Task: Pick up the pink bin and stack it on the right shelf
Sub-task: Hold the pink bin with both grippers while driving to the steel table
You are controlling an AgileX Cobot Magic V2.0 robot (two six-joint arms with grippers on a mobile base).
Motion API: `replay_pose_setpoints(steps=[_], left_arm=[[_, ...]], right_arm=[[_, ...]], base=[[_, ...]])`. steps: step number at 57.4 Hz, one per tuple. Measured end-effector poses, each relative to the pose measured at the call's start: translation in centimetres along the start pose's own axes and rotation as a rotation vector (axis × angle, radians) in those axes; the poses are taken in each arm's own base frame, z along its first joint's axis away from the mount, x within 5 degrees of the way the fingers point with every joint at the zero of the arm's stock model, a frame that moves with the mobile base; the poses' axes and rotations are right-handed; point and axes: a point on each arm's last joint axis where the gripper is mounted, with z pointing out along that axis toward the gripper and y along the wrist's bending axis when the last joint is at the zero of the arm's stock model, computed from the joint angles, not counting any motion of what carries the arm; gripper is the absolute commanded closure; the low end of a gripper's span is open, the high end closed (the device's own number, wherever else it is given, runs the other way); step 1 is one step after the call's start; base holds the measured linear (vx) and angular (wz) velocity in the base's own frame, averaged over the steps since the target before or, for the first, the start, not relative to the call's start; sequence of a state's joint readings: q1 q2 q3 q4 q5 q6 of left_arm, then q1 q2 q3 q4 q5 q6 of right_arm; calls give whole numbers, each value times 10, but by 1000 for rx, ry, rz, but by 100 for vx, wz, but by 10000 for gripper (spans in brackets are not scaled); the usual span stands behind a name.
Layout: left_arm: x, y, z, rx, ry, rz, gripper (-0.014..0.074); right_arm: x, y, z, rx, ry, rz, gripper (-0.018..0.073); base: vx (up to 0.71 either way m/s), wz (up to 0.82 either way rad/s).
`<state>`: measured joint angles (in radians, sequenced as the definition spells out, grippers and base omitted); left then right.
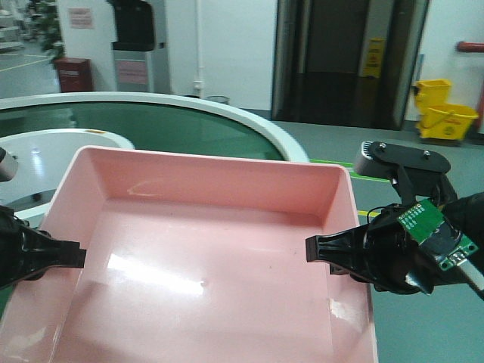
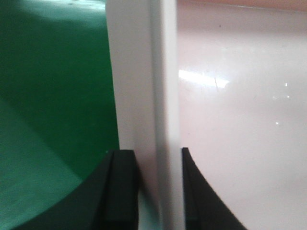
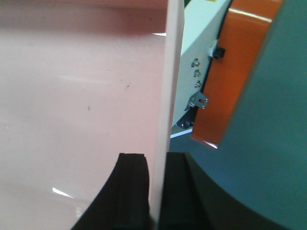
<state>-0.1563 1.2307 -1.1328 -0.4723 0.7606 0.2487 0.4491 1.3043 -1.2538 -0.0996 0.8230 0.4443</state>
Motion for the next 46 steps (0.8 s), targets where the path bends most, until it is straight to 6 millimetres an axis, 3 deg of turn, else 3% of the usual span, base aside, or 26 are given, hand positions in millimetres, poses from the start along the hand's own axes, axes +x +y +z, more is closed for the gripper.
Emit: replay_pose_setpoints(steps=[28, 46], left_arm=[[0, 0, 0, 1, 2, 0, 598], [1, 0, 0, 2, 6, 0, 598]], right_arm=[[0, 0, 0, 0, 0, 0, 568], [0, 0, 0, -1, 0, 1, 568]], base=[[-9, -49], [2, -70]])
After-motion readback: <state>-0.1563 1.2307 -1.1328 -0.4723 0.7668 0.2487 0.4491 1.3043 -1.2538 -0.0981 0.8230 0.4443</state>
